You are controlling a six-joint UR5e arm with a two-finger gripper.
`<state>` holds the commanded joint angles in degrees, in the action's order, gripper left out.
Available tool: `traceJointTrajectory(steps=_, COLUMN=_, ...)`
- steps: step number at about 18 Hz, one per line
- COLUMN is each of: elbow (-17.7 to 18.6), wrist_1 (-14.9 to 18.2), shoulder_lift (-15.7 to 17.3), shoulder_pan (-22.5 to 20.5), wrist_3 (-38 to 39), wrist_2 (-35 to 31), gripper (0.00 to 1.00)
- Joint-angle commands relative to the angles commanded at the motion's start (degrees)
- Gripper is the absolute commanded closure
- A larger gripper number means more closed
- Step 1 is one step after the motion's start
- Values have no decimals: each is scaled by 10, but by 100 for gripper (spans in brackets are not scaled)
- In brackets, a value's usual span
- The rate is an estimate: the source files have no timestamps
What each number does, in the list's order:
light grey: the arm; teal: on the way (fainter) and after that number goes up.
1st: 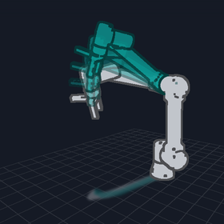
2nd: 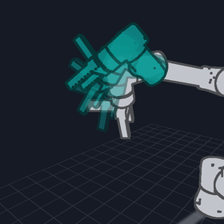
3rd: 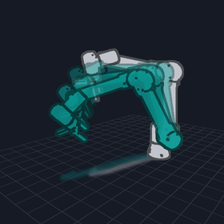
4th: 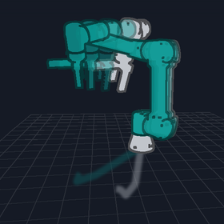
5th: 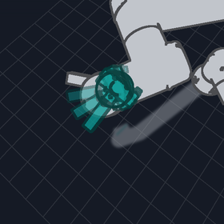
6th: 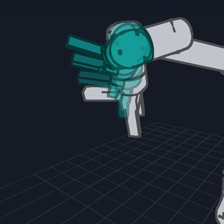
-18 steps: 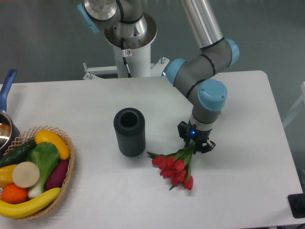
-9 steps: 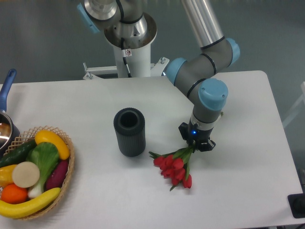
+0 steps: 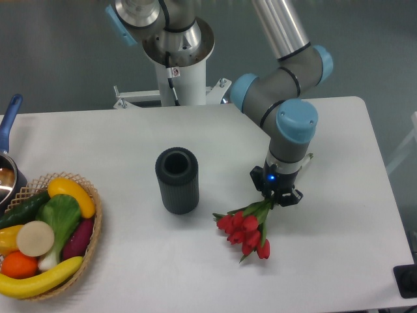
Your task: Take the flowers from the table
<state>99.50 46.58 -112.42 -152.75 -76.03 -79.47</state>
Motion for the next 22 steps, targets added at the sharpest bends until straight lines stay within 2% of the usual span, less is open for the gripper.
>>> traceJointTrajectory(steps=4, elbow=-7, wrist_1=1, shoulder_lift=49, shoulder_pan=-20, wrist_3=10, wrist_2=117, gripper=75)
traceJointTrajectory(steps=7, elbow=-11, wrist_1=1, shoulder_lift=75, shoulder_pan=-39, wrist_3=34, wrist_2=214, gripper=75)
traceJointTrajectory(steps=13, elbow=-11, wrist_1=2, shoulder_lift=117, shoulder_pan=-67, wrist_3=76, wrist_2=363, gripper=75)
traceJointTrajectory(steps=15, elbow=-11, wrist_1=2, shoulder_lift=120, shoulder_pan=-77, wrist_3=92, wrist_2=388, gripper=75)
traceJointTrajectory(steps=22, elbow=-7, wrist_1=-1, shoulder_lift=123, shoulder_pan=-90, wrist_3=95, wrist_2=407, gripper=75)
